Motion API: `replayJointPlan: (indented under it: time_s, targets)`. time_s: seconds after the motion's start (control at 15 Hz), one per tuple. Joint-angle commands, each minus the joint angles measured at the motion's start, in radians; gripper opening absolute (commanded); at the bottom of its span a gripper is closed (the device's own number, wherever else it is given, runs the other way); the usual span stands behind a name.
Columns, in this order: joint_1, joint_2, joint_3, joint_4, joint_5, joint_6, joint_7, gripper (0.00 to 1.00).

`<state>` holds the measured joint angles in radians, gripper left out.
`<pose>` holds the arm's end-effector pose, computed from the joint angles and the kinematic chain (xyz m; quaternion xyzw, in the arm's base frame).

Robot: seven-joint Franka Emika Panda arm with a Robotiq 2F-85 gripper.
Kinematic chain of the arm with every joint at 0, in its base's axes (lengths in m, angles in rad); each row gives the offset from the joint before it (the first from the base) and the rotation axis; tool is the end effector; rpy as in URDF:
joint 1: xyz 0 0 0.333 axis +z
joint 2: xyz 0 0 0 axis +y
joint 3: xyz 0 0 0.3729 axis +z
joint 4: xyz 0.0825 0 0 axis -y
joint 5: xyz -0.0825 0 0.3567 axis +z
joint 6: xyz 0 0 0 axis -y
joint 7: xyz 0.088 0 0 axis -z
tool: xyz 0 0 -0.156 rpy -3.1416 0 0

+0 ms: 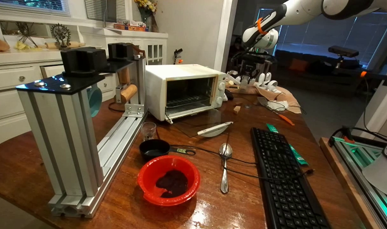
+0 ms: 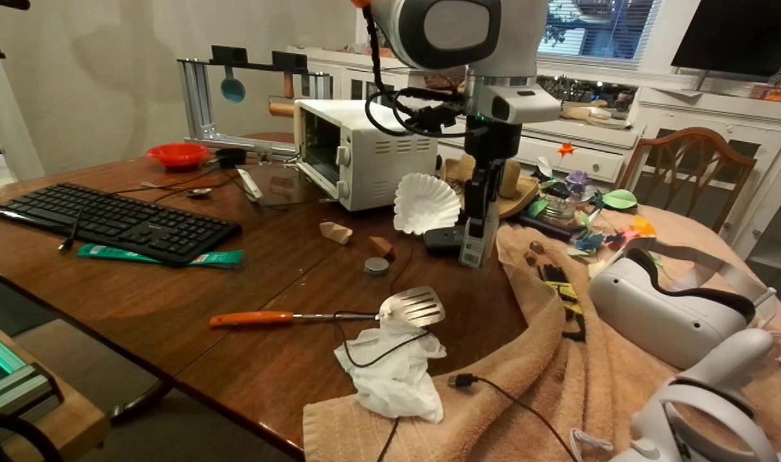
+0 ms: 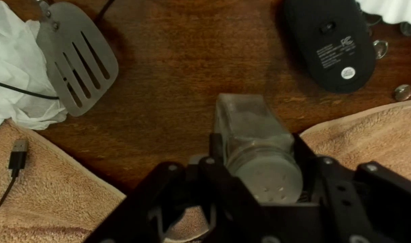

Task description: Put the jar on the table

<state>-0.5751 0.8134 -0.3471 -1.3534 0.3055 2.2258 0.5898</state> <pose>0.5303 -0.5586 0.2697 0.7060 -0.7061 0.0546 0.0055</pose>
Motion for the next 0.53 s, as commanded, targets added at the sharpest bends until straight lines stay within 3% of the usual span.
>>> replayJointPlan:
  time_s: [0.0,0.47]
  targets:
    - [-0.042,0.085,0.019,0.120,0.021,-0.051,0.027,0.24]
    - [-0.072,0.156,0.051,0.211,0.018,-0.081,0.035,0.24]
